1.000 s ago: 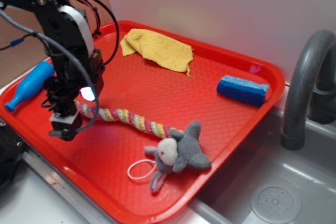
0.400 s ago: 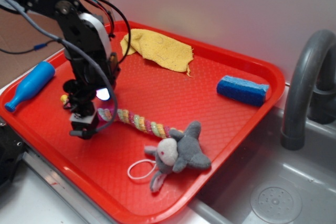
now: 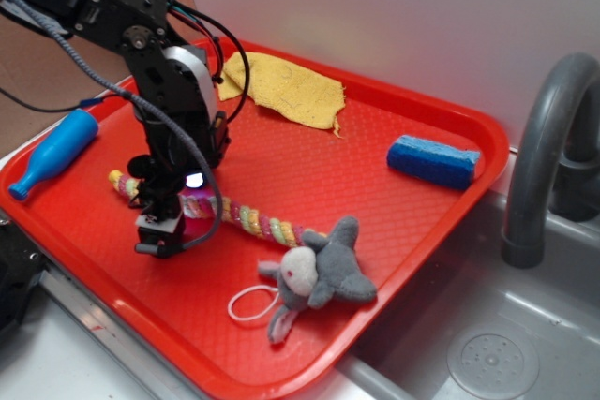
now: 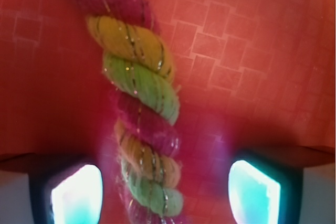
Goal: Grab the multicolored rope.
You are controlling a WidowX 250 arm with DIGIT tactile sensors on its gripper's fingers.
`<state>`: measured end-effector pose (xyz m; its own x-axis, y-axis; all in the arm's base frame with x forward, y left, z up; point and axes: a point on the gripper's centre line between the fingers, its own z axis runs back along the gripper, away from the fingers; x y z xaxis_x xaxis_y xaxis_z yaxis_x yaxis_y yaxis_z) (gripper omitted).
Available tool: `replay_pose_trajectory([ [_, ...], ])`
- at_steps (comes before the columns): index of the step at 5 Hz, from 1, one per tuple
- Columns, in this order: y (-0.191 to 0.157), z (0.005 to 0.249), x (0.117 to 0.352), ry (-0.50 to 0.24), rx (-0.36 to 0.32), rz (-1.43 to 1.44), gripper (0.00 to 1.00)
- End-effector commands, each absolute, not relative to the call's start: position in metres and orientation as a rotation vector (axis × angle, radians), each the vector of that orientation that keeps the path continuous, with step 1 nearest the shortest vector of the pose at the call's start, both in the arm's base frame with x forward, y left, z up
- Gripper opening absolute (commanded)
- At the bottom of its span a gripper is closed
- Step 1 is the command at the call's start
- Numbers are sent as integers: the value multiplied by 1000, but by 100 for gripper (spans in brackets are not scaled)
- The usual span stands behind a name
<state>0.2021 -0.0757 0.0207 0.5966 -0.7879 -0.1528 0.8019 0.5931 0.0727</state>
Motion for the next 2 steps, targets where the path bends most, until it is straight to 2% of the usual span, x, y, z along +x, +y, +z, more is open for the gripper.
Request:
replay_pose_trajectory([
  [1, -80, 17, 197, 84, 148, -914, 0],
  [2, -77, 26, 198, 61, 134, -848, 0],
])
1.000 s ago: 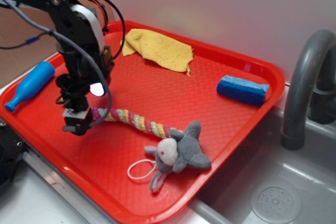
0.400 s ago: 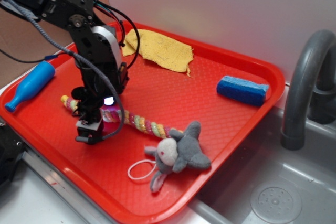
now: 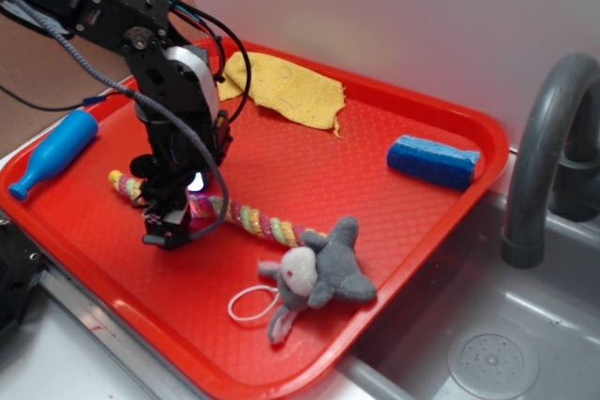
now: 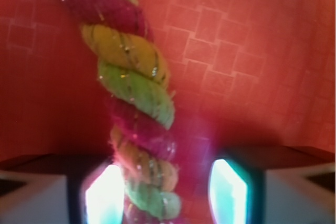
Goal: Grab the multicolored rope.
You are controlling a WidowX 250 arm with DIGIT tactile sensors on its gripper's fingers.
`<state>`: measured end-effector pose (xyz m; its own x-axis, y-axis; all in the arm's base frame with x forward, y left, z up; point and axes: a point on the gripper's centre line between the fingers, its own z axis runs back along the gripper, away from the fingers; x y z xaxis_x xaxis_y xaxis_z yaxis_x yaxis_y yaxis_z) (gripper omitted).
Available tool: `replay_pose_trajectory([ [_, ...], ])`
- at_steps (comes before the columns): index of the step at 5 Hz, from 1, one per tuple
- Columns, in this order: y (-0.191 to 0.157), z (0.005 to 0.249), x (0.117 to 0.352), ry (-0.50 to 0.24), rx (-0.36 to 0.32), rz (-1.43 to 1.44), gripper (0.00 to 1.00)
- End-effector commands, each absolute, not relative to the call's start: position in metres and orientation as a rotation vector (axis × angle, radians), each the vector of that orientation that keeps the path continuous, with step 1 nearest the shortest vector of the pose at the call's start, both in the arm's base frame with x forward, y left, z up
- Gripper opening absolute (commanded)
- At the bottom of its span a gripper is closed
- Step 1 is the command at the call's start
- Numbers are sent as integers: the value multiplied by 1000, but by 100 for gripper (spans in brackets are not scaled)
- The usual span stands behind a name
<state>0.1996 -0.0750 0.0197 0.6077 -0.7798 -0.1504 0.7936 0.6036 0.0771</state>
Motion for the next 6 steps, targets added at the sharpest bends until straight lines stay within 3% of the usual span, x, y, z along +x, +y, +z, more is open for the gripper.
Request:
replay_pose_trajectory([
  [1, -69, 59, 208, 35, 117, -717, 0],
  [2, -57, 104, 218, 36, 123, -466, 0],
  [3, -38, 144, 219, -17, 20, -244, 0],
  [4, -27, 184, 207, -60, -1, -34, 0],
  [5, -21, 214, 190, -169, -19, 101, 0],
  [6, -17, 222, 189, -246, -56, 165, 0],
])
